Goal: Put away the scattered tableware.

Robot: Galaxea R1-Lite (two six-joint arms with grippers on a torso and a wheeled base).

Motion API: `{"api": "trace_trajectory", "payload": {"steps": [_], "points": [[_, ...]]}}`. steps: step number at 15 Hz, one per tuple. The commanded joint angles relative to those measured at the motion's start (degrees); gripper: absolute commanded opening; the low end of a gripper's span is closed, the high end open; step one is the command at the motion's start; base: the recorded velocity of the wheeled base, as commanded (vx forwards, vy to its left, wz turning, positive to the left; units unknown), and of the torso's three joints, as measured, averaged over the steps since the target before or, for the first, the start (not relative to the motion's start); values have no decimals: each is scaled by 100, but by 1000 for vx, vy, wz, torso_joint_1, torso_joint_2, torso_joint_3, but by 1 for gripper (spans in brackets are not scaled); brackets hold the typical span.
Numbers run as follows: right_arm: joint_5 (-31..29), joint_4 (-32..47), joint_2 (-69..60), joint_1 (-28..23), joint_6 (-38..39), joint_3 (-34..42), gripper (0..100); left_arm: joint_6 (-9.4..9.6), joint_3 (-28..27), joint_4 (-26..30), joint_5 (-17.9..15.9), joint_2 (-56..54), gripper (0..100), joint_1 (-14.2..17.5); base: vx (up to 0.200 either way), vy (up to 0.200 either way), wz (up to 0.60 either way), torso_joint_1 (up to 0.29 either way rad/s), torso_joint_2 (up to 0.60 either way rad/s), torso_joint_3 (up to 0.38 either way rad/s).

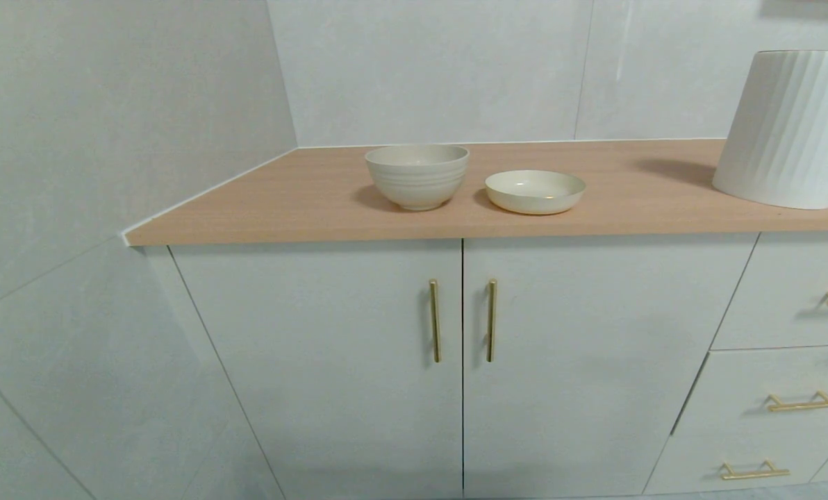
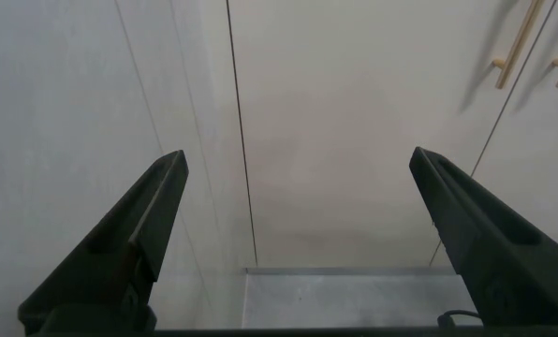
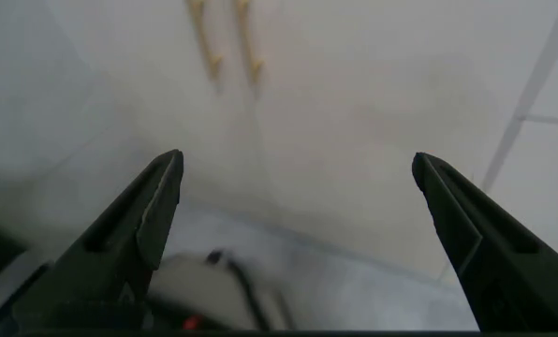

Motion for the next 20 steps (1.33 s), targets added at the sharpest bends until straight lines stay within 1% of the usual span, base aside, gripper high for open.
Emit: {"api": "trace_trajectory", "payload": {"steps": [1, 3, 5, 6, 7, 8, 9, 10, 11, 14, 16, 17, 18, 20], "points": [[253, -76, 2860, 1051, -24, -1372, 100, -7, 0, 1, 2, 0, 100, 0, 0, 0, 0, 0, 0, 0], [192, -243, 3906, 1350, -7, -1987, 100, -7, 0, 1, 2, 0, 100, 0, 0, 0, 0, 0, 0, 0], [174, -603, 4926, 1736, 142, -2620, 100, -7, 0, 1, 2, 0, 100, 0, 0, 0, 0, 0, 0, 0], [174, -709, 5251, 1868, 142, -2796, 100, -7, 0, -7, 2, 0, 100, 0, 0, 0, 0, 0, 0, 0], [174, -761, 5594, 2000, 151, -3016, 100, -7, 0, 1, 2, 0, 100, 0, 0, 0, 0, 0, 0, 0], [174, -770, 6130, 2106, 160, -3403, 100, -7, 0, 1, 2, 0, 100, 0, 0, 0, 0, 0, 0, 0], [174, -770, 6481, 2150, 186, -3719, 100, -7, 0, -7, 2, 0, 100, 0, 0, 0, 0, 0, 0, 0], [174, -770, 6578, 2167, 204, -3807, 100, -7, 0, 1, 2, 0, 100, 0, 0, 0, 0, 0, 0, 0], [200, -770, 6903, 2290, 301, -4106, 100, -7, 0, 1, 2, 0, 100, 0, 0, 0, 0, 0, 0, 0], [200, -796, 7536, 2475, 327, -4633, 100, -7, 0, 1, 2, 0, 100, 0, 0, 0, 0, 0, 0, 0], [200, -911, 7897, 2492, 318, -4818, 100, -7, 0, 1, 2, 0, 100, 0, 0, 0, 0, 0, 0, 0], [200, -1271, 8178, 2519, 327, -4809, 100, -7, 0, 1, 2, 0, 100, 0, 0, 0, 0, 0, 0, 0], [200, -1350, 8222, 2527, 327, -4791, 100, -7, 0, -7, 2, 0, 100, 0, 0, 0, 0, 0, 0, 0], [183, -1851, 8459, 2633, 336, -4528, 100, -7, 0, 1, 2, 0, 100, 0, 0, 0, 0, 0, 0, 0]]}}
